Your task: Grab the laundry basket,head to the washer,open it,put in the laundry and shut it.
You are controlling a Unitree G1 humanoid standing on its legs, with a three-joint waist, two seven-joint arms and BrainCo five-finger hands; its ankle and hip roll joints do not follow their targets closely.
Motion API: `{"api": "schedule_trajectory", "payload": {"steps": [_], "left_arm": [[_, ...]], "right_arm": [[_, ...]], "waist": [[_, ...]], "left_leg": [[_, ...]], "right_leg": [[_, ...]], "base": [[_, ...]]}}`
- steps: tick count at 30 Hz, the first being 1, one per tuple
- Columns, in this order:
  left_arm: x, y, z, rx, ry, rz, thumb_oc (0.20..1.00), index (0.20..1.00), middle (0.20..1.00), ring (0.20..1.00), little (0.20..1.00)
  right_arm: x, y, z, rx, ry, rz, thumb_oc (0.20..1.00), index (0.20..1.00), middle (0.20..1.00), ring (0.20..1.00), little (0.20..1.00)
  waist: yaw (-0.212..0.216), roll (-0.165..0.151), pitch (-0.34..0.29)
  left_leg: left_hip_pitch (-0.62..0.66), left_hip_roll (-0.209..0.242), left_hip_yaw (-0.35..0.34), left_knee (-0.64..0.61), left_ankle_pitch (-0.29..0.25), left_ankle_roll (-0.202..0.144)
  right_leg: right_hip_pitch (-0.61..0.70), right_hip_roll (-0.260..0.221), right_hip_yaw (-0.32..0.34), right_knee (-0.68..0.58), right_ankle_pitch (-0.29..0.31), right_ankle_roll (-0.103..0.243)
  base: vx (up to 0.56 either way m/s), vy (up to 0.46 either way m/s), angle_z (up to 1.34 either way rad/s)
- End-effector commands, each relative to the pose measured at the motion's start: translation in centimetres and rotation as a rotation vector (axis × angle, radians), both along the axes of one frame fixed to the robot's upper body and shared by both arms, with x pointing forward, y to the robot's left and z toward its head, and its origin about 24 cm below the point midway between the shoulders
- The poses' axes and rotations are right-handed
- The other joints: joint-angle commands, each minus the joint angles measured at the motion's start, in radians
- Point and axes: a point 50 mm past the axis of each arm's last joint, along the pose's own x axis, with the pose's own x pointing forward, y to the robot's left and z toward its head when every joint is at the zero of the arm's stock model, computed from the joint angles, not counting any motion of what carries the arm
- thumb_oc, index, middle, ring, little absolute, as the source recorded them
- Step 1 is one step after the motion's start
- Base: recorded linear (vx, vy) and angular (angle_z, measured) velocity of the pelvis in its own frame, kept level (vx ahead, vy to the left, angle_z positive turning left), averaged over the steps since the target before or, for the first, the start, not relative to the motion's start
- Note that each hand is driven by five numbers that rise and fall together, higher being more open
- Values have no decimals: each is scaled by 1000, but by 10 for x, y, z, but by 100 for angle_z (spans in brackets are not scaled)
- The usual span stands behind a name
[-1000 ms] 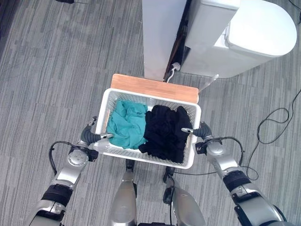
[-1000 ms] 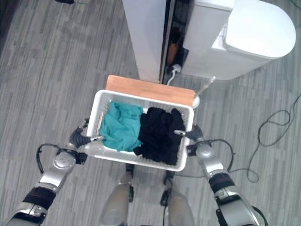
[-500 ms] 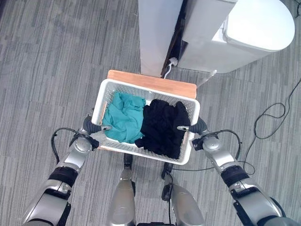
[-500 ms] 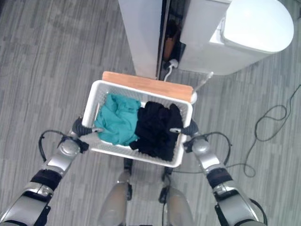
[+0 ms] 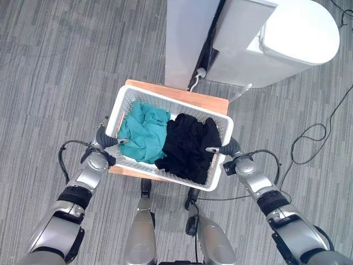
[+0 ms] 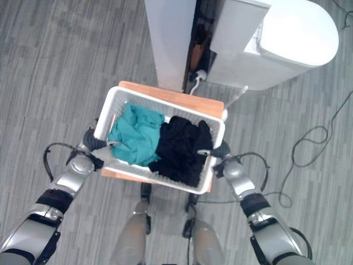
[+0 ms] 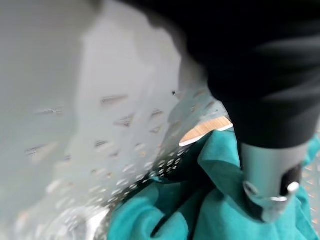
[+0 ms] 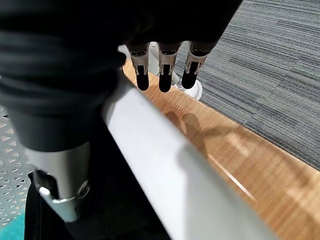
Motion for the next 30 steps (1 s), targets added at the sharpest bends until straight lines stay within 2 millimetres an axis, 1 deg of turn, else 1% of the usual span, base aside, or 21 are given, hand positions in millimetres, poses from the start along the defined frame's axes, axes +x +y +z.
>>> {"api": "schedule_trajectory", "payload": {"steps": [1,2,4,5,6,7,15,17,18,21,23,26,28,29,30], "left_arm": [[1,8,-18,12,117,45,407,407,407,407,407],[2,8,-19,12,125,52,200,200,200,200,200],[2,10,-21,13,138,61,200,200,200,200,200],[2,10,-20,16,137,59,200,200,200,200,200],[2,10,-20,16,137,59,200,200,200,200,200],[2,8,-20,24,138,49,200,200,200,200,200],[-1,2,-24,9,127,28,200,200,200,200,200],[-2,-3,-25,-1,116,9,200,200,200,200,200],[-3,-8,-25,-7,106,-15,200,200,200,200,200],[-6,-10,-27,-16,102,-22,200,200,200,200,200],[-11,-14,-33,-33,112,-37,200,200,200,200,200],[-14,-16,-32,-28,102,-58,200,200,200,200,200],[-18,-15,-31,-22,94,-76,200,200,200,200,200],[-19,-15,-31,-22,95,-77,200,200,200,200,200],[-21,-17,-31,-28,92,-88,200,200,200,200,200]], "right_arm": [[-4,22,-13,-45,67,106,1000,1000,1000,1000,1000],[-3,23,-12,-56,63,116,1000,1000,1000,1000,1000],[-3,22,-11,-71,57,119,1000,1000,1000,1000,1000],[-3,22,-10,-78,52,124,922,922,922,922,922],[-3,22,-10,-78,52,124,639,639,639,639,639],[-3,21,-9,-80,42,122,200,200,200,200,200],[-9,11,-6,-68,0,81,200,200,200,200,200],[-11,9,-6,-68,-7,73,200,200,200,200,200],[-14,6,-7,-64,-12,55,200,200,200,200,200],[-17,3,-10,-48,-10,39,200,200,200,200,200],[-21,-2,-10,-48,-17,21,200,200,200,200,200],[-25,-8,-10,-51,-24,7,200,200,200,200,200],[-30,-19,-8,-65,-39,-22,200,200,200,200,200],[-31,-19,-8,-66,-38,-22,200,200,200,200,200],[-36,-27,-8,-68,-45,-47,200,200,200,200,200]], "waist": [[4,-56,15],[2,-55,17],[0,-56,16],[-1,-56,16],[-1,-56,16],[-1,-55,15],[-8,-51,6],[-9,-47,4],[-9,-43,1],[-9,-41,-6],[-8,-40,-17],[-9,-39,-26],[-11,-37,-41],[-11,-37,-42],[-13,-34,-55]], "left_leg": [[-31,13,-13,105,-103,15],[-33,13,-14,105,-103,16],[-35,11,-14,105,-103,17],[-35,11,-14,105,-104,17],[-35,11,-14,105,-104,17],[-35,10,-13,102,-104,17],[-31,1,-19,79,-102,23],[-29,-3,-20,74,-103,24],[-28,-8,-21,71,-105,27],[-28,-13,-22,73,-109,29],[-25,-22,-22,79,-120,34],[-19,-28,-24,84,-129,40],[-6,-36,-26,88,-143,46],[-5,-36,-26,89,-143,46],[9,-44,-26,93,-155,53]], "right_leg": [[-42,-98,35,61,-10,66],[-43,-98,37,62,-11,65],[-44,-97,38,61,-10,66],[-45,-97,39,61,-11,66],[-45,-97,39,61,-11,66],[-45,-97,38,61,-12,66],[-49,-100,36,62,-17,70],[-48,-103,34,62,-18,71],[-47,-105,35,62,-20,72],[-45,-108,33,61,-20,74],[-36,-112,34,60,-22,77],[-29,-115,36,64,-25,78],[-19,-122,39,71,-30,81],[-18,-122,39,71,-30,81],[-6,-128,42,75,-31,85]], "base": [[0,0,0],[0,0,0],[0,0,0],[0,0,0],[34,-1,0],[0,0,0],[35,7,1],[27,14,1],[43,23,3],[44,24,5],[40,27,1],[20,24,0],[28,45,1],[33,66,2],[14,75,2]]}}
